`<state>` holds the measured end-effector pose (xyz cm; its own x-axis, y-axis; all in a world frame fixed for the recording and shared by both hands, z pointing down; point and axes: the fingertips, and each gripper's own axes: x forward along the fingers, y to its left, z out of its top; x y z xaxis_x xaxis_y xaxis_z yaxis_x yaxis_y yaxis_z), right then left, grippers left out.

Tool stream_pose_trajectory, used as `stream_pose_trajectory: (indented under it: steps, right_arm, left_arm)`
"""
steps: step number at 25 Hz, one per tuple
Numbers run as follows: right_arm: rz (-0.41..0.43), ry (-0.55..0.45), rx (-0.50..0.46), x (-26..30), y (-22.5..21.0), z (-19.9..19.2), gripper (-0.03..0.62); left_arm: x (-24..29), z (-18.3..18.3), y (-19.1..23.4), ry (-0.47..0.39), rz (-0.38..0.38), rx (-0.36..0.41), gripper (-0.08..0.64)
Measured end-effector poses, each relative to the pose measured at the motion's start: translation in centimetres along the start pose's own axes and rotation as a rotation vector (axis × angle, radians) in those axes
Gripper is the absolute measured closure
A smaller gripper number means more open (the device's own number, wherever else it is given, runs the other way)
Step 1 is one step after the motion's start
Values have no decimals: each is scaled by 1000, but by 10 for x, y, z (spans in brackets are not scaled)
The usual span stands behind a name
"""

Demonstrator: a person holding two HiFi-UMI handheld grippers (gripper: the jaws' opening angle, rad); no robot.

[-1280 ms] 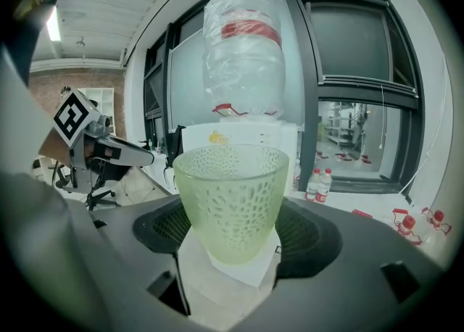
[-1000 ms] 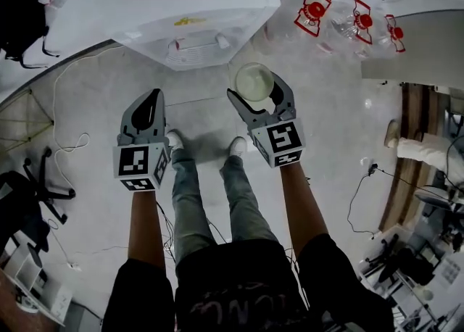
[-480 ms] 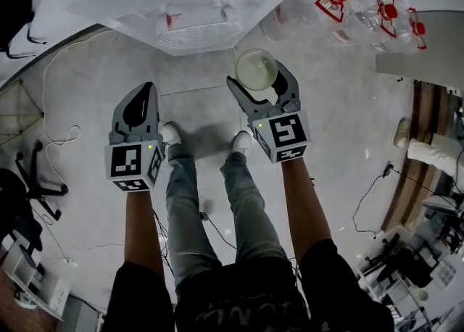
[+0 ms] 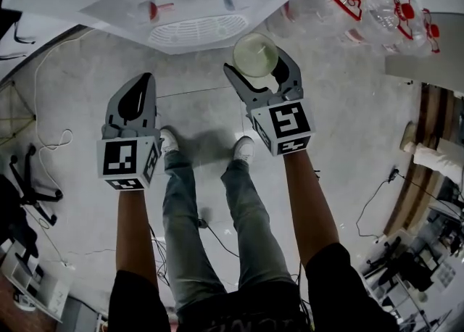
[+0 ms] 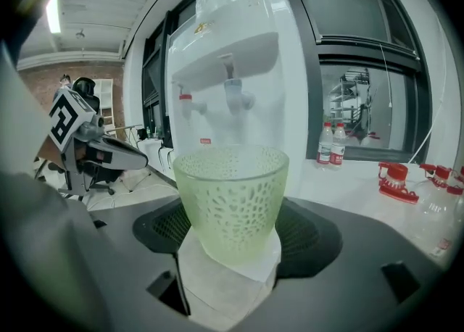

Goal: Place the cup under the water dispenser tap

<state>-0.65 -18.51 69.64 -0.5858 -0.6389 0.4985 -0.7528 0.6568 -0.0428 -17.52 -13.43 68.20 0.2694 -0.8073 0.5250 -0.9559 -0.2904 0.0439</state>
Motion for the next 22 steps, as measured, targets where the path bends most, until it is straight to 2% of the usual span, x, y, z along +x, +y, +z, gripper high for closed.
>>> stream_pose_trajectory:
  steps: [3, 22]
  right_arm:
    - [5, -16, 5, 14, 2, 0, 225]
    - [3, -39, -20, 74, -9, 6, 225]
  left_arm:
    - [13, -5, 0, -4, -10, 15, 550]
    - [55, -11, 16, -38, 16, -6, 550]
